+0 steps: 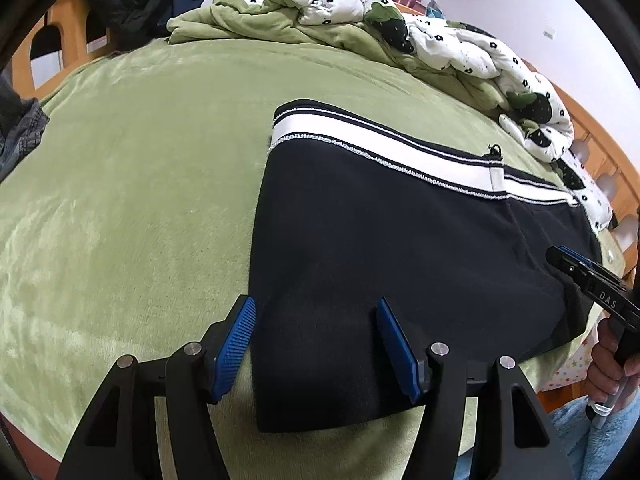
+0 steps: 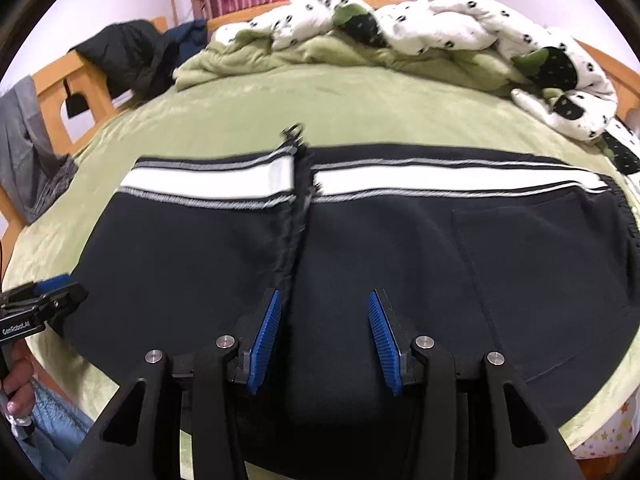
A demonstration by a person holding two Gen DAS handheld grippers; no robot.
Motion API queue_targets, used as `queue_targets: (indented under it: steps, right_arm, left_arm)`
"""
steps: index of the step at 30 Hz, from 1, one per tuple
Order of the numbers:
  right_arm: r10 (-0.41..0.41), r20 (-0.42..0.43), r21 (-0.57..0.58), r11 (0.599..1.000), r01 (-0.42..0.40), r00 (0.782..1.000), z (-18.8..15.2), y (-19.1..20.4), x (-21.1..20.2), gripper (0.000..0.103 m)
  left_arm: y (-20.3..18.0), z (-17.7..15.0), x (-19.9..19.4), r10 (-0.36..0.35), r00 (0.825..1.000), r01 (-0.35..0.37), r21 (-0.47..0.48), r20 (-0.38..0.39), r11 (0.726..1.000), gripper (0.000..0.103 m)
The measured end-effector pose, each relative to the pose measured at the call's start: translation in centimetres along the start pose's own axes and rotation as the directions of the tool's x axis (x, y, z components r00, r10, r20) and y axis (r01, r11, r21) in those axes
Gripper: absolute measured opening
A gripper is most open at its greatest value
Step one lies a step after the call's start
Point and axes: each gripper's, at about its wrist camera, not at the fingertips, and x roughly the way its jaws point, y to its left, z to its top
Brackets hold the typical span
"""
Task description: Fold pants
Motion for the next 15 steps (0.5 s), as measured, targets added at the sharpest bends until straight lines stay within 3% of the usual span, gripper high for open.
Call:
queue_targets:
  steps: [3,6,9,13,15]
  right_arm:
    - [-0.042,0.035,0.023,0.999,0.041,0.999,0.3,-1.8,-1.1,0.046]
    - [-0.155,0.112,0.065,0.987,0.148,0.982,0.9,-5.2,-3.3,0.048]
    - [-0.293,0.161,0.178,0.948,0.264,0.943,1.4,-11.0,-6.1,0.069]
    - [-0.422,0.101,0.340,0.866,0.367,0.901,0.9,-18.8,-7.4,0.071]
    - [-0.438,0.047,0.395,0.834,0.386,0.898,0.2,-22.3,-7.1,0.071]
  left_arm:
    - [0.5,0.0,-0.3,-0.033,0.999,0.033,-0.029,0.005,0.999,0.060]
    - [0.8,0.5,-0.4,-0.049,0.999,0.049,-0.023,0.000,0.999,0.060]
    - [0.9,1.5,-0.5,-0.054,0.998,0.055,-0.015,0.015,0.998,0.060]
    - [1.0,3.3,0.6,-0.080,0.997,0.080,-0.004,0.005,0.997,0.060]
    - [1.1,3.9,1.5,-0.089,0.996,0.089,0.005,-0.014,0.996,0.060]
